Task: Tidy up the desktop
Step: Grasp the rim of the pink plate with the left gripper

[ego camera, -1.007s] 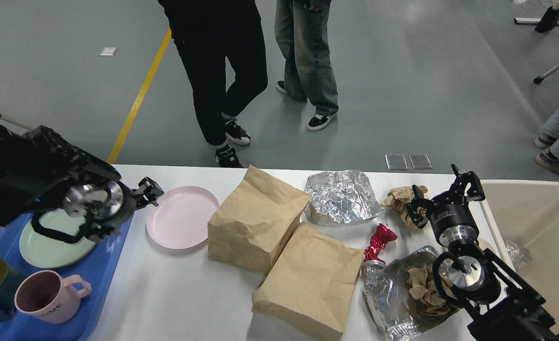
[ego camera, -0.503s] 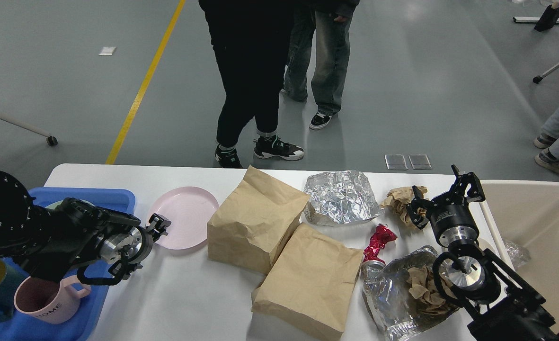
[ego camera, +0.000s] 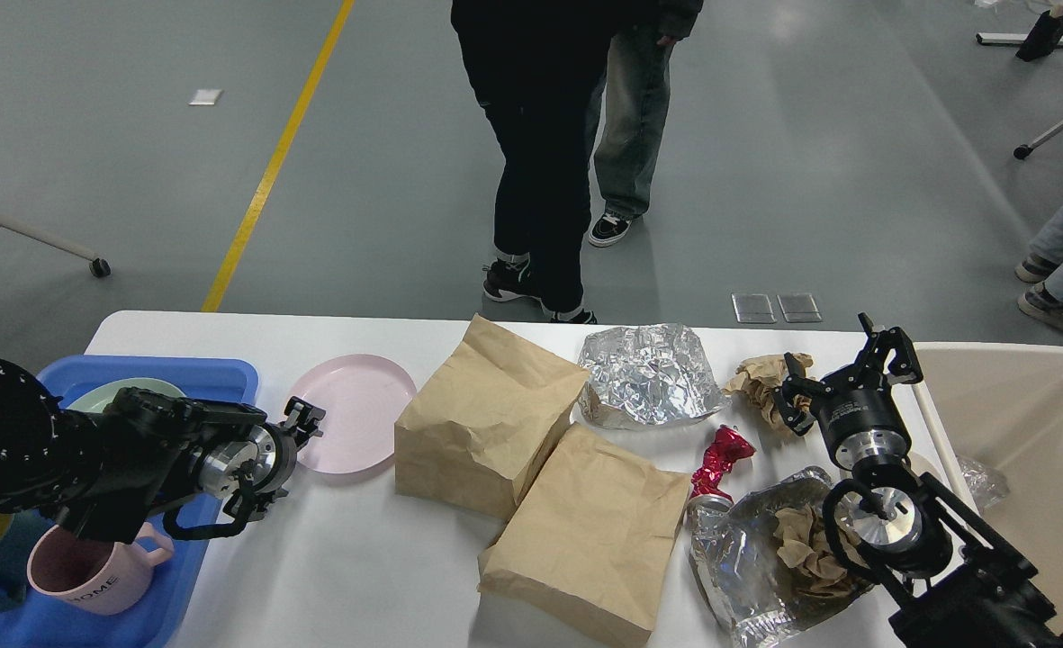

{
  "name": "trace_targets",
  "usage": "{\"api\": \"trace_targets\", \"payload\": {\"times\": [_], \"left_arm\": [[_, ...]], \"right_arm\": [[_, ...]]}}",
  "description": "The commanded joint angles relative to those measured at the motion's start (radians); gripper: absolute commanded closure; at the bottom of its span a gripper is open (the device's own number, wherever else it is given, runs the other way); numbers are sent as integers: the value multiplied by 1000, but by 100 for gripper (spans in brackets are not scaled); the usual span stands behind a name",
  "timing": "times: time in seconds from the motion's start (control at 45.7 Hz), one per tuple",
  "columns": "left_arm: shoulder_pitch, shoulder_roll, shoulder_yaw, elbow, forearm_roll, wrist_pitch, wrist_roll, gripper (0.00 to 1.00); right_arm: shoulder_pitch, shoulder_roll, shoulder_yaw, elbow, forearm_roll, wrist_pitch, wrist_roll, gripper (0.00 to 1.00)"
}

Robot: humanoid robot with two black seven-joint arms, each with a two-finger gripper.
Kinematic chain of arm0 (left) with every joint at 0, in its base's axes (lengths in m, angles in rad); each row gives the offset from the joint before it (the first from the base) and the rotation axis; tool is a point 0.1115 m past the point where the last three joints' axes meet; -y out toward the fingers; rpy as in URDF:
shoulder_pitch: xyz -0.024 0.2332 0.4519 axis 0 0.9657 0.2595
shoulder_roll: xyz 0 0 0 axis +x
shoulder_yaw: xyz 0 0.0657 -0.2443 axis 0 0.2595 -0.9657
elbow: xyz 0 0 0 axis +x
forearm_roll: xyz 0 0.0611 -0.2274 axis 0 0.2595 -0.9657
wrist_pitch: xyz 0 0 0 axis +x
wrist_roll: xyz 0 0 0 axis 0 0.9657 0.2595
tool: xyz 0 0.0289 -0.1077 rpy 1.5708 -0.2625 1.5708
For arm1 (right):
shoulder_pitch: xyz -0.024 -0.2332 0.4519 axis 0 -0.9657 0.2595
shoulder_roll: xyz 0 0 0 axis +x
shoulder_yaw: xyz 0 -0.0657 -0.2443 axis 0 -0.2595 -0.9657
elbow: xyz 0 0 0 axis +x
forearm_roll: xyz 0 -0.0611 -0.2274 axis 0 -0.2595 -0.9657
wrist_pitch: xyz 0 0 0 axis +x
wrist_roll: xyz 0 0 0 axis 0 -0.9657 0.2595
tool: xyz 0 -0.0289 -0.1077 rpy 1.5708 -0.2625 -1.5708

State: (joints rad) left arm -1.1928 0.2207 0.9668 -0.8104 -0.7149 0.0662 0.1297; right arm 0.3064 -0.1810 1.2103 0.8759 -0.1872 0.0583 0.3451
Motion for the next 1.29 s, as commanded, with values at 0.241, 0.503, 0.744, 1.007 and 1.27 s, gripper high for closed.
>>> {"api": "trace_targets", "payload": {"times": [0.241, 0.503, 0.744, 1.007, 1.27], "left_arm": [[28, -11, -28, 13, 0, -2, -16, 42], [39, 2, -39, 20, -3, -78, -18, 69], [41, 2, -39, 19, -3, -82, -16, 81], [39, 0, -39, 17, -12, -147, -13, 100], [27, 8, -39, 5, -12, -152, -7, 100]], "right_arm": [[0, 0, 0, 0, 0, 0, 0, 0], [0, 0, 0, 0, 0, 0, 0, 0], [0, 0, 0, 0, 0, 0, 0, 0], [0, 0, 0, 0, 0, 0, 0, 0], [0, 0, 0, 0, 0, 0, 0, 0]]}}
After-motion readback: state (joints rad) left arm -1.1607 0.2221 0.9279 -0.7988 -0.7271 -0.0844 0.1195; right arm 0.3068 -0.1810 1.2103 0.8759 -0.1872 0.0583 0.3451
